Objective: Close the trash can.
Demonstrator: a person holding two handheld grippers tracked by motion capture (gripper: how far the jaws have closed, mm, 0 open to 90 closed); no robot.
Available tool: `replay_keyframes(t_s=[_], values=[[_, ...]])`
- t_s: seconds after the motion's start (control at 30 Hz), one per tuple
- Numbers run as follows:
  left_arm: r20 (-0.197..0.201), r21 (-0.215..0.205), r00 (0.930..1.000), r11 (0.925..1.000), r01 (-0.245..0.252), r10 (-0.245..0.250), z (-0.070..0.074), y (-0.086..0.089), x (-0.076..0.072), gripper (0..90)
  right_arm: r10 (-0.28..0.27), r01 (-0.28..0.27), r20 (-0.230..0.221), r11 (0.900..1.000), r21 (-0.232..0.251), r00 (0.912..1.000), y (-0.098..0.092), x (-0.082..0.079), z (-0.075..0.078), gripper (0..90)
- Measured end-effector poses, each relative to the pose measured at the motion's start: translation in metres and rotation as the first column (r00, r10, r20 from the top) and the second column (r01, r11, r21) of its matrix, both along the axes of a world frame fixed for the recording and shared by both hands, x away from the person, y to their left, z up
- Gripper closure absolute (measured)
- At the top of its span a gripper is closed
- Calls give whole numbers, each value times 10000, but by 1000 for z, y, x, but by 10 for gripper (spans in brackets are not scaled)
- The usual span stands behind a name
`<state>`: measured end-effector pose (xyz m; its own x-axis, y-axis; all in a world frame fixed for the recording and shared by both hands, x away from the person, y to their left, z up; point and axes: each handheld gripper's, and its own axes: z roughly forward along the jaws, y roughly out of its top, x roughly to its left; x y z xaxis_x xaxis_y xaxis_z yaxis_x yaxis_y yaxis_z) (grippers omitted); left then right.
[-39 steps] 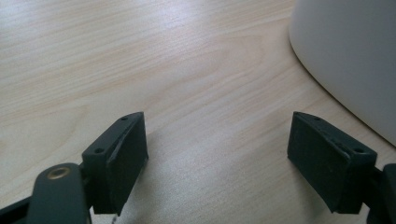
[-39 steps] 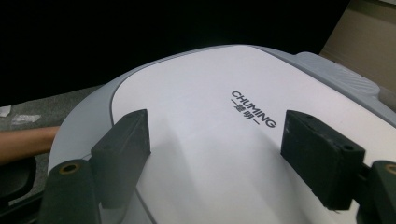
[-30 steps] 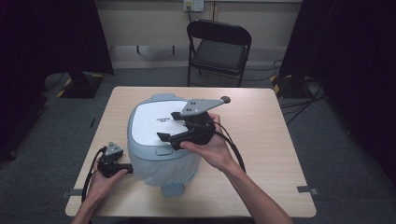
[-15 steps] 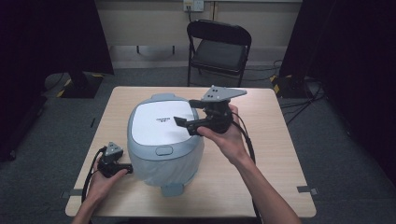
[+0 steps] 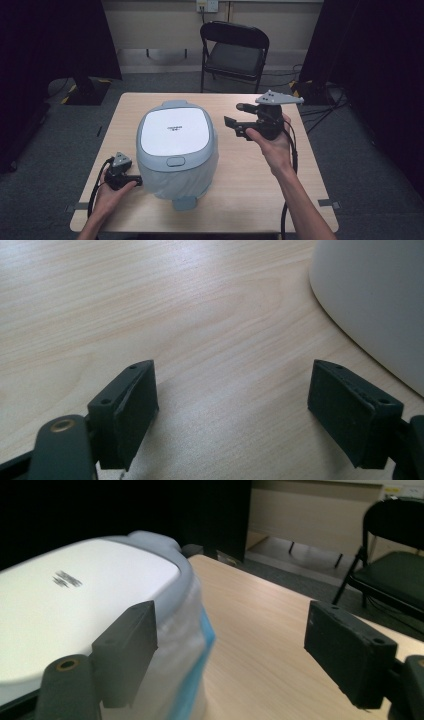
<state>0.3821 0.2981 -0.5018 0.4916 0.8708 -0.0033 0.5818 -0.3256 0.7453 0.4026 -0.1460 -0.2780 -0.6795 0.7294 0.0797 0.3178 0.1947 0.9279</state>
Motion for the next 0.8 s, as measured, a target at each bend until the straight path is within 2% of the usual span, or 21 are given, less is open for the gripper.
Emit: replay_keyframes(t_s=[0.1, 0.17, 0.4, 0.6, 0.7, 0.73, 0.8], values=[[4, 9, 10000, 10000, -6, 6, 0, 0, 0, 195, -340, 339, -219, 9994, -60, 9992, -14, -1, -11, 204], [-2, 6, 10000, 10000, -10, 10, 0, 0, 0, 195, -401, 400, -581, 9992, -39, 9975, -24, -1, -20, 203], [-3, -4, 10000, 10000, 0, 0, 0, 0, 0, 195, -1127, 1119, -1228, 9936, -133, 9860, -55, -3, -53, 195], [-5, 28, 10000, 10000, 68, -68, 0, 1, 1, 191, -1637, 1626, -1750, 9865, -208, 9709, -79, -8, -86, 196], [-2, 7, 10000, 10000, 38, -38, 0, 0, 1, 190, -1957, 1885, -1876, 9805, -557, 9625, -88, -12, -100, 199], [-3, 8, 10000, 10000, 34, -34, 0, 0, 1, 189, -2073, 1987, -1928, 9780, -630, 9591, -92, -13, -104, 200], [-27, -47, 10000, 10000, 26, -26, 0, 0, 1, 189, -2578, 2447, -1792, 9652, -921, 9494, -100, -16, -113, 196]])
